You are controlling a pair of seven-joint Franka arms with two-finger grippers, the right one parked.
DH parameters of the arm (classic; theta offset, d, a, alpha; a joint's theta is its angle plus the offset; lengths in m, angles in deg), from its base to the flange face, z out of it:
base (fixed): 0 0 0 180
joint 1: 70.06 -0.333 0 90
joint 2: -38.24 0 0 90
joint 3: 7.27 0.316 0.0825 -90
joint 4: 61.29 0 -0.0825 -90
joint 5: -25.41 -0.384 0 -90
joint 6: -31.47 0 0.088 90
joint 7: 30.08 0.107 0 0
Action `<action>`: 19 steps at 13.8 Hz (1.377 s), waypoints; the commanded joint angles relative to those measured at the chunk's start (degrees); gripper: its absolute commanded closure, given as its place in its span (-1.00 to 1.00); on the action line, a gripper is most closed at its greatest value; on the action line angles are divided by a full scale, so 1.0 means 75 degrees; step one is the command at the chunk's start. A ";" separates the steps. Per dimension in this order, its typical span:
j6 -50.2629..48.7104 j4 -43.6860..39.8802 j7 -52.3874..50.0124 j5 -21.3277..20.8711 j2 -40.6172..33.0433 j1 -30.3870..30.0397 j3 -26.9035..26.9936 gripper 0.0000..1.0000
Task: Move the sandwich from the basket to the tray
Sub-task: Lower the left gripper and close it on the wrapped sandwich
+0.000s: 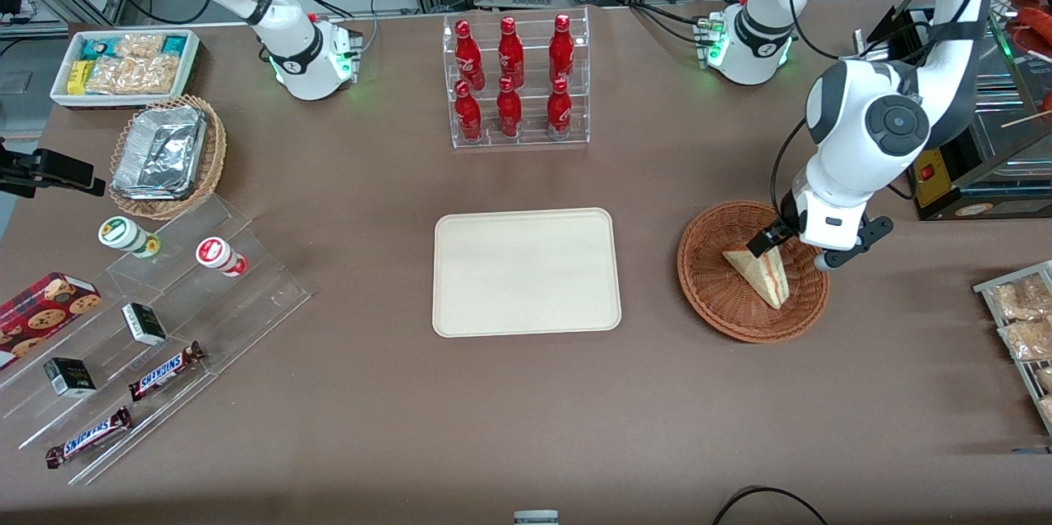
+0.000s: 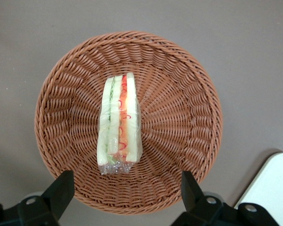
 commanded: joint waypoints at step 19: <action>0.1002 0.0228 -0.0872 0.0019 0.1361 -0.0158 0.0069 0.58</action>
